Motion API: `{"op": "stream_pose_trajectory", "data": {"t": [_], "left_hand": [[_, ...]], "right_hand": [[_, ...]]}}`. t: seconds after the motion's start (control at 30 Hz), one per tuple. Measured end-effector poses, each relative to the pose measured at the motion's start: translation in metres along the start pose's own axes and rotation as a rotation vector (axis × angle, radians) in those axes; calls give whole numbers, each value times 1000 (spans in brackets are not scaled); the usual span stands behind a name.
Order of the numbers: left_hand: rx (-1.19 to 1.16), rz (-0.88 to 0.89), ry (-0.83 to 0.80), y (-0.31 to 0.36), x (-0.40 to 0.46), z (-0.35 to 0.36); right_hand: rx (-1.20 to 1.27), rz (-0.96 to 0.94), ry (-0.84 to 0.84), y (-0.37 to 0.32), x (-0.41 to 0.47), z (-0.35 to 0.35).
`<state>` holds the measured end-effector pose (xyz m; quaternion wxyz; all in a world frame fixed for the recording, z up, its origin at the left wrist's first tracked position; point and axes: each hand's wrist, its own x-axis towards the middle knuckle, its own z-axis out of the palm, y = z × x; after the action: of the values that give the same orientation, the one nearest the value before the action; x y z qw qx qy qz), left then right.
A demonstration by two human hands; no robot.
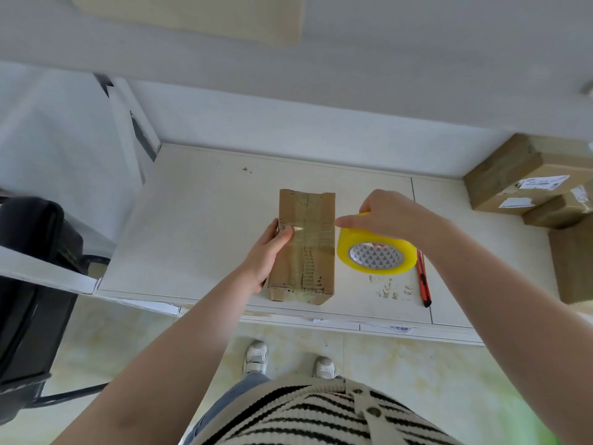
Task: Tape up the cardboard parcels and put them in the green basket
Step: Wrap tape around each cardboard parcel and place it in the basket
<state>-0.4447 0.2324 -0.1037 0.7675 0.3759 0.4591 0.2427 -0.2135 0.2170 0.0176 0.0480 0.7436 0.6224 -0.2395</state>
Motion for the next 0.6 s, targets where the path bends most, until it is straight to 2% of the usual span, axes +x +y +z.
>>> {"op": "stream_pose_trajectory", "data": {"t": [0.37, 0.53, 0.6], "left_hand": [[180, -2, -24, 11, -1, -4], [99, -134, 20, 21, 6, 6], [142, -173, 40, 25, 6, 13]], "right_hand": [[72, 103, -43, 21, 28, 46], [118, 96, -74, 30, 33, 52], [110, 82, -77, 30, 34, 53]]}}
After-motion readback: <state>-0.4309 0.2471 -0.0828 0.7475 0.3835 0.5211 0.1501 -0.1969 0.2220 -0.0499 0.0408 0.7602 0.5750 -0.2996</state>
